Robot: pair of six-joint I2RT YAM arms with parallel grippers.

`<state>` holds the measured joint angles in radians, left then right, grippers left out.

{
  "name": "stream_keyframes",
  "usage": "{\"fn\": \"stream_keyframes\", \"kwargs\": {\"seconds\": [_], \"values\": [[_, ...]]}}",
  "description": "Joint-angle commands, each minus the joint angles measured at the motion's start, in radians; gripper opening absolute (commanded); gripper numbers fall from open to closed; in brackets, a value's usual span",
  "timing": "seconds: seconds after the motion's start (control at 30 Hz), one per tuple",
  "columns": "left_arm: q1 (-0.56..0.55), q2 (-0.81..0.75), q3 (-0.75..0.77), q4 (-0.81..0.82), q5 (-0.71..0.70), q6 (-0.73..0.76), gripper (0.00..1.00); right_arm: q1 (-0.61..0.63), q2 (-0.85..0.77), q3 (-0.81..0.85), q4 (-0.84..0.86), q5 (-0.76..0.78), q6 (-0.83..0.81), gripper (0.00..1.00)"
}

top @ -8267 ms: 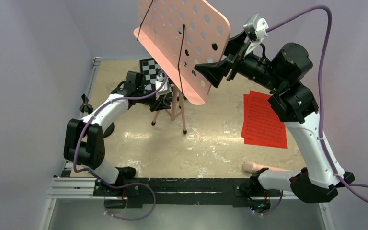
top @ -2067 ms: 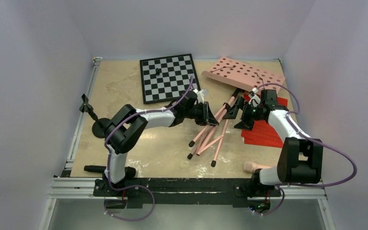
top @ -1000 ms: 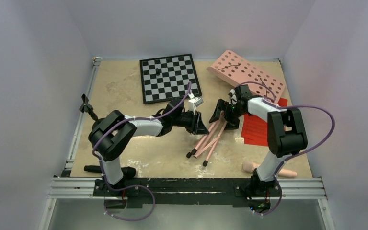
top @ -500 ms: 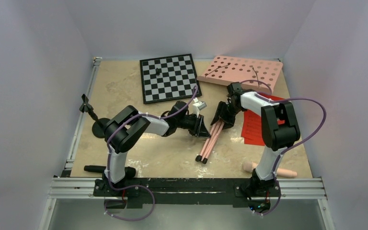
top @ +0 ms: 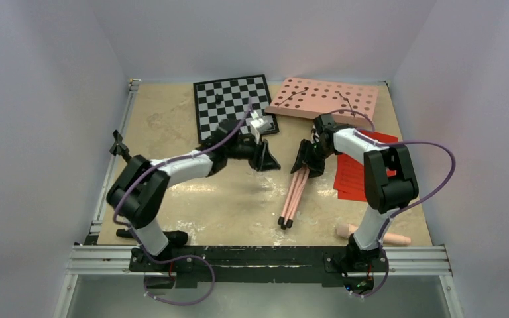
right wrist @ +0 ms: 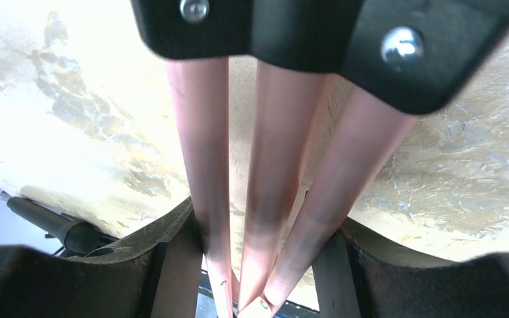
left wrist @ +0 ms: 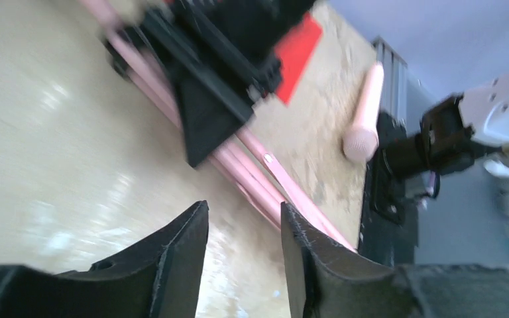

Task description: Pack up the instrument practice props

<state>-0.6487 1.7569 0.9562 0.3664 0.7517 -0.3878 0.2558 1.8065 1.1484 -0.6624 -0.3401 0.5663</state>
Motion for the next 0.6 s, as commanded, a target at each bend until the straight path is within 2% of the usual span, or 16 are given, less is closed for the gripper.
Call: {"fn": "stream_keyframes", "kwargs": {"seconds": [0.0,0.1,0.23,0.33,0.43,0.57], "values": [[0.107,-0.11,0.152,-0.149,-0.004,0.237,0.51,-0.013,-0.109,0.035,0.112,-0.089,-0.121,0.0],[0.122,0.013,0.301,-0.193,0.011,0.229,0.53,-0.033,-0.124,0.052,0.109,-0.097,-0.129,0.0],[0.115,0.179,0.447,-0.144,-0.019,0.185,0.49,-0.064,-0.13,0.06,0.132,-0.126,-0.107,0.0],[0.086,0.219,0.491,-0.154,-0.218,0.265,0.47,-0.085,-0.128,0.07,0.145,-0.146,-0.093,0.0],[0.04,0.242,0.518,-0.189,-0.475,0.336,0.5,-0.097,-0.131,0.068,0.155,-0.161,-0.08,0.0],[-0.005,0.274,0.53,-0.17,-0.68,0.296,0.53,-0.101,-0.133,0.047,0.173,-0.171,-0.044,0.0]]}}
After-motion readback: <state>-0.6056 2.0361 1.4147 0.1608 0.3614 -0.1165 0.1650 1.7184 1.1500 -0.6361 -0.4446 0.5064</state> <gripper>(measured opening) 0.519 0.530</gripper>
